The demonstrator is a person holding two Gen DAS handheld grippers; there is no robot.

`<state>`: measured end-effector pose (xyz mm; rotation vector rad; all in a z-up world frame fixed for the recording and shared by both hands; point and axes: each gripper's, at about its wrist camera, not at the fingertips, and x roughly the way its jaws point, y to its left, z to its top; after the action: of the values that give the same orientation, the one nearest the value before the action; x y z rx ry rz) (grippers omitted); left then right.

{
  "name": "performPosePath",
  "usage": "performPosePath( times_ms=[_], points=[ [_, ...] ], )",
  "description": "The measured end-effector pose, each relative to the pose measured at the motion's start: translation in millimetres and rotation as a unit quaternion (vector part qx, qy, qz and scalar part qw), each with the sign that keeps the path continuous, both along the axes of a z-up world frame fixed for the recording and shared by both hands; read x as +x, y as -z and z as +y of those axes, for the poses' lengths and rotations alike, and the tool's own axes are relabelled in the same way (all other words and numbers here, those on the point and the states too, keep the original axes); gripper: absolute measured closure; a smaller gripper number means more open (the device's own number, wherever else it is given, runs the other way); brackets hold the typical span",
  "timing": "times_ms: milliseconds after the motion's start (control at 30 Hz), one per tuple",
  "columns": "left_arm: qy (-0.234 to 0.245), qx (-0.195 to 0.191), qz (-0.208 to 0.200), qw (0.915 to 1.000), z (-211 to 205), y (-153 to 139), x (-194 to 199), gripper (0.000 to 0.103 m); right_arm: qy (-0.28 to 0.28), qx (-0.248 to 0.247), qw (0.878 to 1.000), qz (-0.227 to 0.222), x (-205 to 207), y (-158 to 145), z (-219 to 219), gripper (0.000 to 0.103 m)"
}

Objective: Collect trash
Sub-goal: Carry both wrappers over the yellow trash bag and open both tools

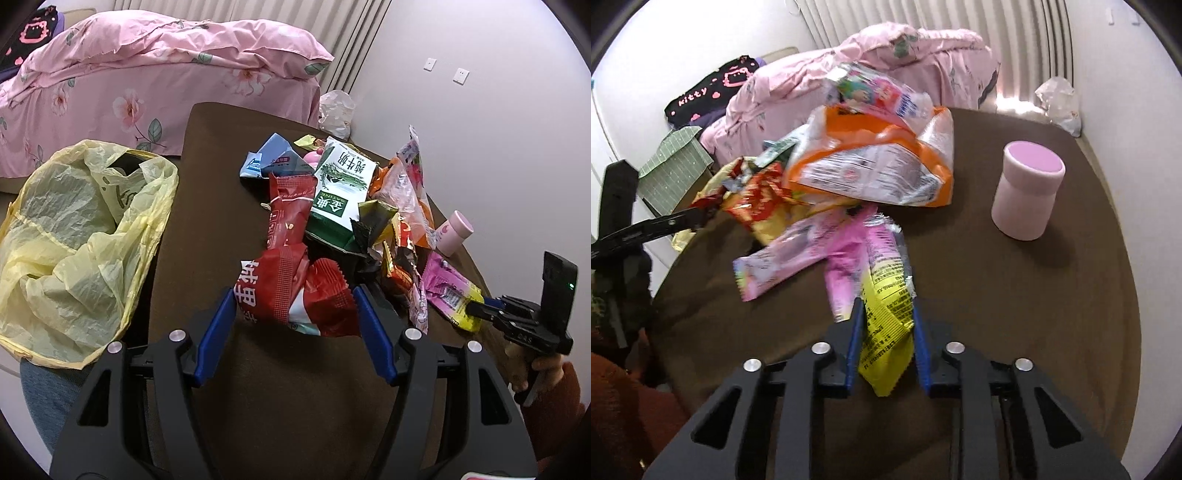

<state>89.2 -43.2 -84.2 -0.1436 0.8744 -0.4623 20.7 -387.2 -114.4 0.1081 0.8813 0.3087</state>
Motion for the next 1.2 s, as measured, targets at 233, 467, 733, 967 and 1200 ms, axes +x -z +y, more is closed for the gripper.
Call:
performPosePath(
  times_ms=[233, 467, 733, 967, 1200],
  points=[
    [0.037, -0.009, -0.009, 0.9992, -0.2, -11.6, -14.8, 0.032, 0.051, -0.002, 0.998, -0.029, -5.8, -15.8, -2.5, 0.084],
    [0.035, 0.019, -0.004, 0.9992, -3.8, -9.9, -23.3, 0.029, 0.053, -0.014, 0.998, -0.04, -11.5, -18.0, 7.0, 0.084],
    [-0.029, 0.061, 0.023, 0.9974, -12.7, 6.7, -8.6, 0.049, 0.055, -0.036, 0.996, -0.053, -20.8, -20.7, 17.3, 0.084],
    [-0.029, 0.057, -0.003, 0.998, -15.5, -4.4, -14.0, 0.068, 0.055, -0.051, 0.994, -0.082, -37.2, -42.2, 21.1, 0.084],
    [-0.095, 0.045, -0.075, 0.9917, 30.6, -47.3, -21.5, 0.068, 0.022, -0.032, 0.988, -0.148, -37.7, -92.6, 42.1, 0.084]
  ],
)
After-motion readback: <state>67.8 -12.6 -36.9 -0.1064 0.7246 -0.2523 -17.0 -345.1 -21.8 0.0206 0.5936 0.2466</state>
